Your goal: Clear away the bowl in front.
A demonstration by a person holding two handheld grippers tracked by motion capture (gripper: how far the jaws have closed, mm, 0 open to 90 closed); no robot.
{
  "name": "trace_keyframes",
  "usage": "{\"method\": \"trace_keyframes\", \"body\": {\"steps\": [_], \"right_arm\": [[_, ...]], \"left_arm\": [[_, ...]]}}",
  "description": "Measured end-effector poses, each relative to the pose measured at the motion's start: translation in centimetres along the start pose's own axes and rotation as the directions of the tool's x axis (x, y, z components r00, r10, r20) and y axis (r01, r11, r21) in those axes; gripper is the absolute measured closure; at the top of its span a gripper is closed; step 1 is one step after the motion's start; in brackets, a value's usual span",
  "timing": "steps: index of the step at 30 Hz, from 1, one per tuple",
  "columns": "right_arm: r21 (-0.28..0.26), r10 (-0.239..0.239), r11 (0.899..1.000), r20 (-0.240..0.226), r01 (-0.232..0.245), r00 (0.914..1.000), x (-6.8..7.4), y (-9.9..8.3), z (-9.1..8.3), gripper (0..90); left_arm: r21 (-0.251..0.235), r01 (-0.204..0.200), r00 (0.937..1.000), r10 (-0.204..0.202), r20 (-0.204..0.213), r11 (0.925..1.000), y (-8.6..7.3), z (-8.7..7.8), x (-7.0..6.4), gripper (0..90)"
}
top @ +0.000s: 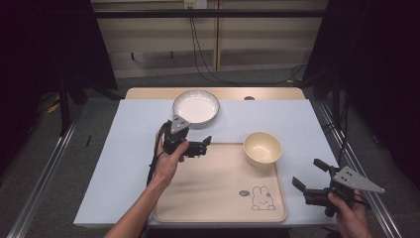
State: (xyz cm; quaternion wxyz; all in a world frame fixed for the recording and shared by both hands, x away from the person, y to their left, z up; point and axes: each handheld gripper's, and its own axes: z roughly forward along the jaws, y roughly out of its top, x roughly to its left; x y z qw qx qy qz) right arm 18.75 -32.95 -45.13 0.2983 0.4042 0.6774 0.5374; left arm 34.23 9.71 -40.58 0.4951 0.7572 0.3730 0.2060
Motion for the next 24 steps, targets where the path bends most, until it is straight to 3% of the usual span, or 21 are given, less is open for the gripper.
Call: {"method": "trace_keyframes", "body": {"steps": [14, 16, 19, 24], "right_arm": [[0.007, -0.001, 1.0, 0.008, 0.001, 1.0, 0.1, 0.0, 0.1, 1.0], [0.006, 0.001, 1.0, 0.01, -0.001, 0.9999, 0.1, -0.1, 0.1, 1.0], [0.005, 0.0, 1.0, 0.012, 0.0, 0.9999, 0.1, -0.1, 0.1, 1.0], [0.011, 0.004, 1.0, 0.008, -0.004, 1.0, 0.1, -0.1, 0.1, 1.0]], "left_arm": [[-0.036, 0.0, 0.9987, -0.001, -0.05, 0.9994, -2.2, -4.9, 0.6, 3.4], [-0.058, 0.009, 0.9979, -0.012, -0.064, 0.9983, -2.6, -5.5, 0.6, 2.5], [-0.056, -0.008, 0.9957, 0.002, -0.092, 0.9984, -3.3, -6.8, 0.8, 1.9], [-0.065, 0.011, 0.9932, -0.019, -0.115, 0.9978, -4.6, -8.5, 1.4, 1.4]]}}
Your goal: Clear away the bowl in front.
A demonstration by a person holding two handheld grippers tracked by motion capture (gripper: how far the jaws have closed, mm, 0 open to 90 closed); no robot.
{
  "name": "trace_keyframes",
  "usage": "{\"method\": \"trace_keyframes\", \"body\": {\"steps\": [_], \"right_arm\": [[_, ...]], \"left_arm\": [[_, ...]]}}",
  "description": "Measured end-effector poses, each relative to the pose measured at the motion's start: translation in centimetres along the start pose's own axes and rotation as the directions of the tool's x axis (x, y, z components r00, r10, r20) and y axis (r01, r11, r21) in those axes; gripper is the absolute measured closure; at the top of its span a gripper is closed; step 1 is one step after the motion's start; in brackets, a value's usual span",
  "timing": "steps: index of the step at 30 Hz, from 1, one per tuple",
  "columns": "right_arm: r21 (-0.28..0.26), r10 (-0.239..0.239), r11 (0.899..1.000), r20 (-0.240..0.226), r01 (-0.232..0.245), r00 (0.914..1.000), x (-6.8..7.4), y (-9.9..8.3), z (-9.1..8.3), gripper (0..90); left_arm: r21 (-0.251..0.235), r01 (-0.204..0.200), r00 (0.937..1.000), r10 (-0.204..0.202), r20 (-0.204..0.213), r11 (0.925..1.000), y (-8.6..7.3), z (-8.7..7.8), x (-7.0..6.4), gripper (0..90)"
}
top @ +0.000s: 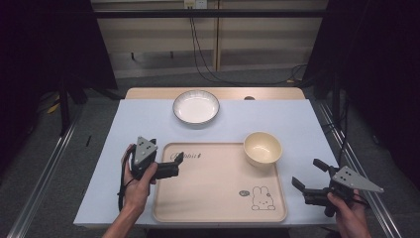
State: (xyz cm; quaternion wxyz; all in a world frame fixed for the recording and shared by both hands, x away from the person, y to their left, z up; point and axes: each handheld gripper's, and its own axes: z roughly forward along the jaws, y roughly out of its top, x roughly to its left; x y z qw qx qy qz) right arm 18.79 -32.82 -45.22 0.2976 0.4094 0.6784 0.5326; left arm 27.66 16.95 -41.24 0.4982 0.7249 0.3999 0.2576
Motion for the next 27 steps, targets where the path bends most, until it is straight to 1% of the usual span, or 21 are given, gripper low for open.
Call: {"method": "trace_keyframes", "body": {"steps": [1, 2, 3, 5, 6, 7, 9, 11, 12, 13, 14, 15, 16, 17, 19, 20, 22, 23, 25, 26, 27], "right_arm": [[0.001, -0.002, 1.0, -0.001, 0.002, 1.0, 0.0, 0.0, 0.0, 1.0], [0.0, -0.004, 1.0, -0.001, 0.004, 1.0, 0.0, 0.0, 0.0, 1.0], [0.001, -0.003, 1.0, -0.002, 0.003, 1.0, 0.0, 0.0, 0.0, 1.0], [0.003, 0.0, 1.0, -0.001, 0.0, 1.0, 0.0, 0.0, 0.0, 1.0], [0.005, 0.0, 1.0, 0.0, 0.0, 1.0, 0.0, 0.0, 0.1, 1.0], [0.002, -0.008, 1.0, 0.006, 0.008, 0.9999, 0.0, 0.0, 0.1, 1.0], [0.002, -0.008, 1.0, 0.008, 0.008, 0.9999, 0.0, -0.1, 0.1, 1.0], [0.002, -0.007, 1.0, 0.007, 0.007, 1.0, 0.0, 0.0, 0.1, 1.0], [0.002, -0.007, 1.0, 0.003, 0.007, 1.0, 0.0, 0.0, 0.1, 1.0], [0.004, -0.007, 1.0, 0.006, 0.007, 1.0, 0.0, 0.0, 0.1, 1.0], [0.004, -0.007, 1.0, 0.004, 0.007, 1.0, 0.0, 0.0, 0.1, 1.0], [0.003, -0.007, 1.0, 0.003, 0.007, 1.0, 0.0, 0.0, 0.1, 1.0], [0.003, -0.007, 1.0, 0.003, 0.007, 1.0, 0.0, 0.0, 0.2, 1.0], [0.005, -0.007, 1.0, 0.004, 0.007, 1.0, 0.0, 0.0, 0.2, 1.0], [0.004, -0.008, 1.0, 0.007, 0.008, 0.9999, 0.0, 0.0, 0.1, 1.0], [0.006, -0.008, 1.0, 0.009, 0.007, 0.9999, 0.0, 0.0, 0.1, 1.0], [0.012, -0.01, 1.0, 0.008, 0.009, 0.9999, 0.0, -0.1, 0.2, 1.0], [0.014, -0.007, 1.0, 0.007, 0.007, 0.9999, 0.0, -0.1, 0.2, 1.0], [0.019, -0.008, 1.0, 0.013, 0.007, 0.9999, 0.0, -0.1, 0.2, 1.0], [0.02, -0.006, 1.0, 0.013, 0.006, 0.9999, 0.0, -0.1, 0.2, 1.0], [0.023, -0.01, 1.0, 0.014, 0.009, 0.9999, -0.1, -0.1, 0.3, 1.0]], "left_arm": [[0.002, 0.001, 0.9999, -0.001, -0.017, 1.0, -0.4, -0.5, 0.3, 1.2], [0.002, 0.013, 0.9997, -0.013, -0.02, 0.9999, -0.6, -0.7, 0.4, 1.2], [0.006, 0.033, 0.9989, -0.032, -0.035, 0.9995, -0.9, -0.9, 0.6, 1.3], [0.005, 0.029, 0.9976, -0.028, -0.064, 0.9996, -1.8, -1.5, 0.9, 1.4], [0.016, 0.024, 0.998, -0.023, -0.059, 0.9996, -2.0, -1.8, 1.0, 1.2], [0.016, 0.026, 0.9973, -0.025, -0.069, 0.9995, -2.3, -2.2, 1.2, 1.7], [0.012, 0.046, 0.9957, -0.044, -0.082, 0.9989, -2.8, -2.9, 1.4, 1.2], [0.007, 0.052, 0.9947, -0.052, -0.088, 0.9986, -3.2, -3.5, 1.6, 1.3], [0.014, 0.054, 0.9943, -0.053, -0.092, 0.9984, -3.4, -3.8, 1.7, 1.1], [0.011, 0.074, 0.9923, -0.073, -0.1, 0.9972, -3.8, -4.2, 1.8, 1.4], [0.011, 0.084, 0.9927, -0.083, -0.088, 0.9964, -4.0, -4.4, 1.8, 1.5], [0.018, 0.079, 0.9931, -0.077, -0.089, 0.9967, -4.1, -4.6, 1.9, 1.1], [0.019, 0.086, 0.9918, -0.084, -0.097, 0.9961, -4.2, -5.0, 1.9, 1.5], [0.011, 0.092, 0.9901, -0.09, -0.108, 0.9957, -4.3, -5.5, 2.0, 1.9], [0.007, 0.083, 0.9904, -0.081, -0.111, 0.9965, -4.6, -6.2, 2.1, 1.1], [0.005, 0.091, 0.9891, -0.09, -0.116, 0.9958, -4.7, -6.6, 2.2, 1.1], [0.013, 0.078, 0.9901, -0.076, -0.118, 0.9969, -5.0, -7.2, 2.5, 1.2], [0.015, 0.075, 0.989, -0.072, -0.129, 0.9971, -5.2, -7.4, 2.5, 1.1], [0.012, 0.065, 0.9907, -0.063, -0.121, 0.9978, -5.5, -7.8, 2.7, 1.0], [0.005, 0.069, 0.9914, -0.068, -0.112, 0.9976, -5.7, -7.8, 2.8, 1.0], [0.0, 0.075, 0.9906, -0.075, -0.115, 0.9972, -5.8, -7.8, 2.9, 1.2]]}}
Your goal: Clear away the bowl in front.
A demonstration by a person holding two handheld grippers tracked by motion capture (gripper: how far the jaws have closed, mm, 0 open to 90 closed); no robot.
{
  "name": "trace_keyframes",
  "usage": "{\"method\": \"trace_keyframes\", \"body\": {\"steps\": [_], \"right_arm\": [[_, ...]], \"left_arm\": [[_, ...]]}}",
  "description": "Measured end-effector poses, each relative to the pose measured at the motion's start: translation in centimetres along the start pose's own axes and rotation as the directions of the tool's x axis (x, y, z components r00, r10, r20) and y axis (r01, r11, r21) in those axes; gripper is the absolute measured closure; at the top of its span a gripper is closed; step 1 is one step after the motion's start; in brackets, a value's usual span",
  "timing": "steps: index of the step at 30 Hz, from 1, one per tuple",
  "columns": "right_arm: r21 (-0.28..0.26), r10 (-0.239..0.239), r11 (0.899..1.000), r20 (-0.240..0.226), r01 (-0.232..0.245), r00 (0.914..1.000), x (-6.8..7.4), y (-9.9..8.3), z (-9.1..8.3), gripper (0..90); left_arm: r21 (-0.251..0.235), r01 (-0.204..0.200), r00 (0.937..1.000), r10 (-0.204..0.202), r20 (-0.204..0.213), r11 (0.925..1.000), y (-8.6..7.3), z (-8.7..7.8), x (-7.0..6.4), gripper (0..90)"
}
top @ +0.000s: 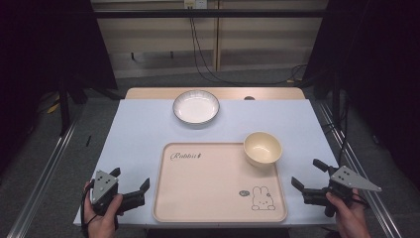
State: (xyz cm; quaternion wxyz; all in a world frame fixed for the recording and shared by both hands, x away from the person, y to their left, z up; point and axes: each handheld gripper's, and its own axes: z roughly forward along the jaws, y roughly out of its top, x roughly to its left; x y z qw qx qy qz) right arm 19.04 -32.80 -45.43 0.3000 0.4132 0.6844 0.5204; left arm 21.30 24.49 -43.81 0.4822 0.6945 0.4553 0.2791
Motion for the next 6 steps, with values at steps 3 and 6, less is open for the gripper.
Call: {"method": "trace_keyframes", "body": {"steps": [3, 6], "right_arm": [[0.022, 0.0, 1.0, 0.008, 0.0, 1.0, -0.14, -0.12, 0.36, 1.0], [0.054, -0.01, 0.999, 0.02, 0.009, 0.9997, -0.31, -0.31, 0.69, 0.4]], "left_arm": [[-0.008, -0.014, 0.9999, 0.015, 0.006, 0.9999, -0.17, 0.06, 0.43, 1.5], [-0.013, 0.005, 0.9996, -0.006, -0.027, 0.9999, -0.2, -0.12, 0.91, 1.3]]}}
